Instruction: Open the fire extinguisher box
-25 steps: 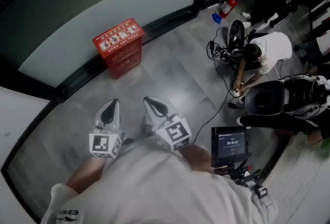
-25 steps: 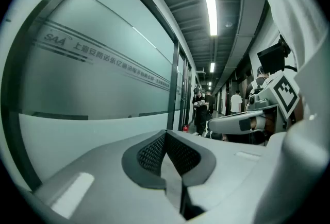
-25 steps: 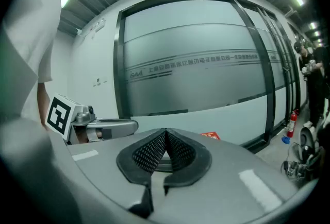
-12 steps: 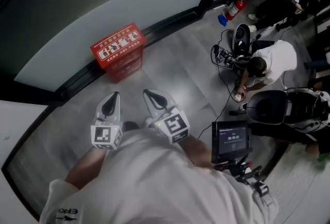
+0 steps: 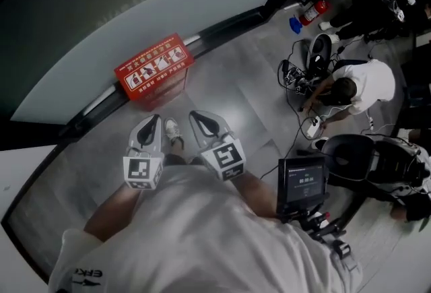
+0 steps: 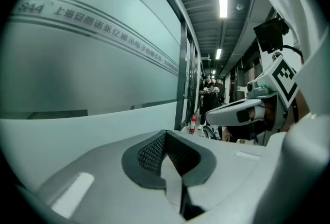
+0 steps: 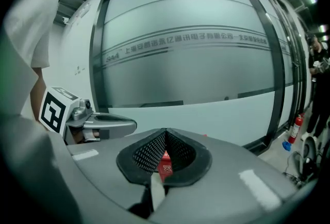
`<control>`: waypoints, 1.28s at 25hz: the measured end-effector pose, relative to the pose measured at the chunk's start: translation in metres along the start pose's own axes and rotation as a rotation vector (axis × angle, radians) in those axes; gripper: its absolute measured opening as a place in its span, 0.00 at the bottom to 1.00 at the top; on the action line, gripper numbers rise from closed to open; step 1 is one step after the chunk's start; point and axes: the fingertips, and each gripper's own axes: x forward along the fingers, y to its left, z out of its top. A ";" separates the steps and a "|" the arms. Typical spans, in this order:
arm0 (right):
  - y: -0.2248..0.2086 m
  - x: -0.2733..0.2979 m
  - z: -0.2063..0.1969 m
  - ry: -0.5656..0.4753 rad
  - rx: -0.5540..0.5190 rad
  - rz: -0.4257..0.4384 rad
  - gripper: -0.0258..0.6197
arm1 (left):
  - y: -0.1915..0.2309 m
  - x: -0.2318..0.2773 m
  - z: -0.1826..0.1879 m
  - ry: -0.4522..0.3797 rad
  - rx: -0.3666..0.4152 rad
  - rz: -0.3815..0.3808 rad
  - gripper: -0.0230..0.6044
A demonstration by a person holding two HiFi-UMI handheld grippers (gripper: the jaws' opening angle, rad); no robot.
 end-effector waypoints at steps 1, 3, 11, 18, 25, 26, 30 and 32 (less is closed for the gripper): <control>-0.005 0.013 0.000 0.012 0.000 -0.002 0.06 | 0.009 0.010 -0.001 0.011 0.002 -0.005 0.04; -0.016 0.042 0.003 0.034 0.000 -0.001 0.06 | 0.028 0.033 -0.001 0.031 0.023 -0.018 0.04; -0.050 0.118 0.012 0.148 -0.046 -0.006 0.06 | 0.070 0.098 -0.014 0.112 0.081 -0.044 0.04; -0.066 0.160 -0.014 0.253 -0.141 0.040 0.06 | 0.084 0.123 -0.039 0.173 0.136 -0.017 0.04; -0.068 0.194 -0.038 0.301 -0.344 0.195 0.06 | 0.093 0.148 -0.074 0.308 0.173 0.042 0.04; -0.068 0.197 -0.041 0.308 -0.371 0.223 0.06 | 0.094 0.150 -0.079 0.330 0.183 0.058 0.04; -0.075 0.211 -0.061 0.340 -0.488 0.322 0.06 | 0.092 0.165 -0.103 0.413 0.235 0.088 0.04; -0.078 0.218 -0.074 0.358 -0.542 0.365 0.06 | 0.092 0.174 -0.113 0.446 0.268 0.096 0.04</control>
